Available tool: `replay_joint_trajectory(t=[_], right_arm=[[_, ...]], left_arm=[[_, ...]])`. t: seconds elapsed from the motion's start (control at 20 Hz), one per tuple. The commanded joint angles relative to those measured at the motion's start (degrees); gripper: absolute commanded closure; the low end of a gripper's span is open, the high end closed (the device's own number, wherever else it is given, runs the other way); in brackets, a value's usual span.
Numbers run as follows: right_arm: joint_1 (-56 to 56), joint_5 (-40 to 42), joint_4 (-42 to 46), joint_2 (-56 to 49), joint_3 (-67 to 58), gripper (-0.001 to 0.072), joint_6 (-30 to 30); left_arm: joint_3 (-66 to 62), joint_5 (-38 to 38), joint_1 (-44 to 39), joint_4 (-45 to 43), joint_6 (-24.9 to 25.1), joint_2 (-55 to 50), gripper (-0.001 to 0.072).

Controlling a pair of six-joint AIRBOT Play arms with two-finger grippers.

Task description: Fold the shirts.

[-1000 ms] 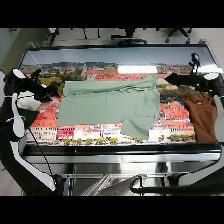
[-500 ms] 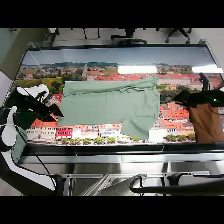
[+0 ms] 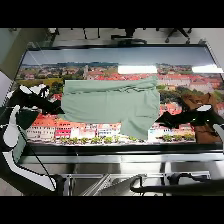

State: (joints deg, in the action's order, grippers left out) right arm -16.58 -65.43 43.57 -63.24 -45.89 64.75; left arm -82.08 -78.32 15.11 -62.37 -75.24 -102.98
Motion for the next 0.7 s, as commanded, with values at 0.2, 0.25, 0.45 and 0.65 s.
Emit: replay_joint_trajectory(t=[0.2,0.25,0.45,0.65], right_arm=[[9.7,7.6,-13.3,-5.8,2.3,0.0376,-6.4],[10.0,7.5,-13.5,-5.6,2.3,0.0464,-6.5],[9.1,3.8,-11.6,-1.1,1.7,0.0693,-6.4],[4.0,0.0,7.3,7.9,1.6,0.0693,6.6]], left_arm=[[-2.3,-1.4,-0.1,1.0,0.2,0.1,0.0692],[-2.3,-1.8,-0.1,1.0,0.2,0.1,0.0692],[-2.3,-7.6,0.2,-1.3,0.2,0.2,0.0693],[0.4,-11.2,0.2,-5.6,-0.5,3.4,0.0693]])
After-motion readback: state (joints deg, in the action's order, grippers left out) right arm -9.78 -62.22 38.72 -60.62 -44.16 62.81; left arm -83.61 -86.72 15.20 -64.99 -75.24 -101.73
